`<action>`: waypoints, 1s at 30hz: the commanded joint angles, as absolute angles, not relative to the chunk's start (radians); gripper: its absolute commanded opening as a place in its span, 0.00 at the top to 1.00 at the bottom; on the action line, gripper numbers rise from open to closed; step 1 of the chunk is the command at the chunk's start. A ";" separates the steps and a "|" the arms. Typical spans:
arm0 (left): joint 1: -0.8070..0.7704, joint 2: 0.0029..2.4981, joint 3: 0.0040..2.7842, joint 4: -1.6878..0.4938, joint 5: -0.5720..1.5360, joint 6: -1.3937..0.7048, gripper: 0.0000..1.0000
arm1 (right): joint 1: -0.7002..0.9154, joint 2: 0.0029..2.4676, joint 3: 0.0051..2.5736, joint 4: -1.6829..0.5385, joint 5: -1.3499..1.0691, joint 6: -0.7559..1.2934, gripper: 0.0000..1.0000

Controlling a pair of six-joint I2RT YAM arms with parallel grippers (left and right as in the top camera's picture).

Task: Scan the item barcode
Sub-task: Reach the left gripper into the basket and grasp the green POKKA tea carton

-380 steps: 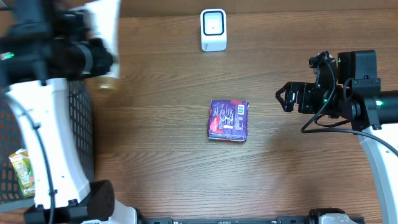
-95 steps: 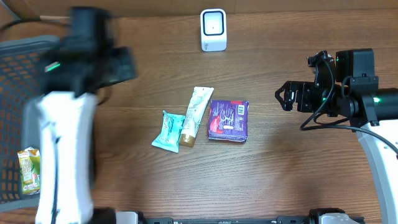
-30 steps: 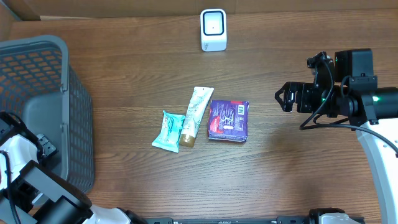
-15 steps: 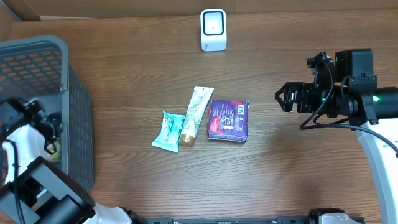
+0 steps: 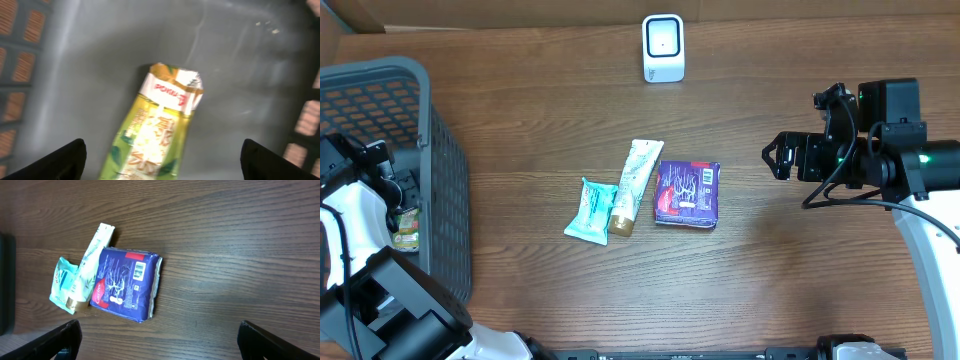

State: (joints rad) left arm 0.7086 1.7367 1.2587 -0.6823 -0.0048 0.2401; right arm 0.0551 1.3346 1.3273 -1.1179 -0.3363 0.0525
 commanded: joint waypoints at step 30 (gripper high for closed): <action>0.719 1.747 1.041 -0.482 -0.105 0.325 0.96 | 0.062 1.338 1.348 -1.113 -0.342 0.052 0.00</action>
